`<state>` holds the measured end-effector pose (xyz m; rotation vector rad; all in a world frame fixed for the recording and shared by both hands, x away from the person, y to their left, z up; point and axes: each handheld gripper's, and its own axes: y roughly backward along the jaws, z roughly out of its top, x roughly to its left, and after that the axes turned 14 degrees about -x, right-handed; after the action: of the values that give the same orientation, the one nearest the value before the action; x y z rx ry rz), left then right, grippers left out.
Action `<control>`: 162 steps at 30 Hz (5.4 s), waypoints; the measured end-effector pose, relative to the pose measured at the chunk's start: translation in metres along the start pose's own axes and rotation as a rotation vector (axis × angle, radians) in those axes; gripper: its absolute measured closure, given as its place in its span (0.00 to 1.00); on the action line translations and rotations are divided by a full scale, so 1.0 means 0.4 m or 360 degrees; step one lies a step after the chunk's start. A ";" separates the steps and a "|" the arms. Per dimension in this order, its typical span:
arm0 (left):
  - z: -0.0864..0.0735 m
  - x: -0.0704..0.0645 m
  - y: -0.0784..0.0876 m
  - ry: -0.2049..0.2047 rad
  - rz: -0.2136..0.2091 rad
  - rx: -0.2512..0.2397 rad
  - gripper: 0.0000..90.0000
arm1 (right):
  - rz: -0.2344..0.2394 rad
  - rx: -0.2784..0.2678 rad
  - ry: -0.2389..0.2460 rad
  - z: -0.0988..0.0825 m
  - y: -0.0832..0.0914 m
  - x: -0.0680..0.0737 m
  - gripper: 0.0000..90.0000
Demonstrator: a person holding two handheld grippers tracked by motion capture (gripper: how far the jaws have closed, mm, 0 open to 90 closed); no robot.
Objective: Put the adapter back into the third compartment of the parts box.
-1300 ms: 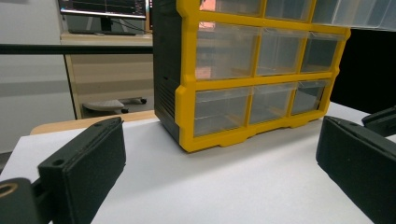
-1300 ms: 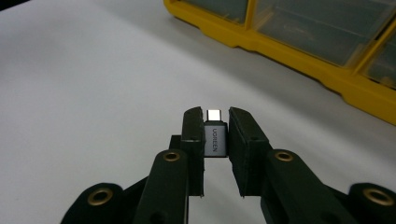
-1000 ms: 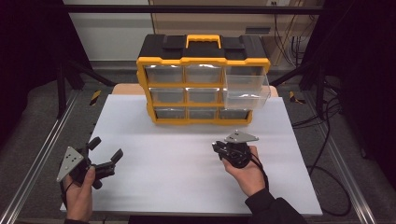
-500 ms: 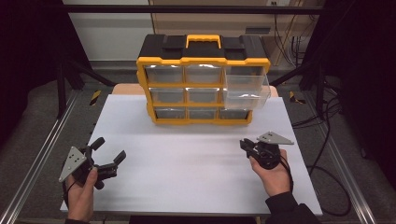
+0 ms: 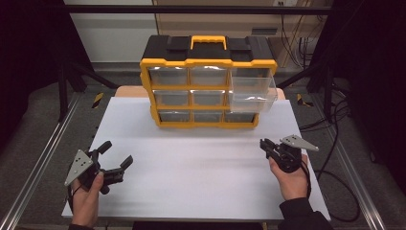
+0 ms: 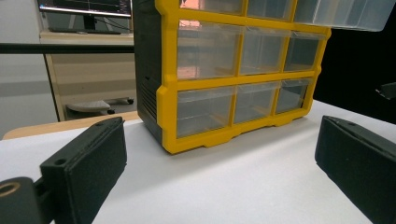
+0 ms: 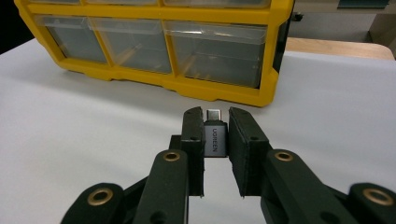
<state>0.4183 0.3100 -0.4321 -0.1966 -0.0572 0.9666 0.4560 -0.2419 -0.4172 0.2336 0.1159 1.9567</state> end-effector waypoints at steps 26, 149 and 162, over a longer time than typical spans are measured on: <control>0.003 0.001 0.002 0.0002 -0.0007 -0.0014 0.02 | -0.0093 -0.0167 -0.0042 0.018 0.029 -0.024 0.85; 0.003 0.002 0.007 -0.0004 -0.0021 -0.0008 0.02 | -0.0051 -0.0573 0.0101 0.373 0.108 0.064 0.85; 0.008 -0.002 0.013 -0.0050 0.0012 -0.0012 0.02 | 0.0026 -0.0565 0.0157 0.460 0.078 0.085 0.85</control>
<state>0.4133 0.3126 -0.4300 -0.1887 -0.0891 0.9775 0.4550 -0.2278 -0.2280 -0.0959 -0.1695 1.9672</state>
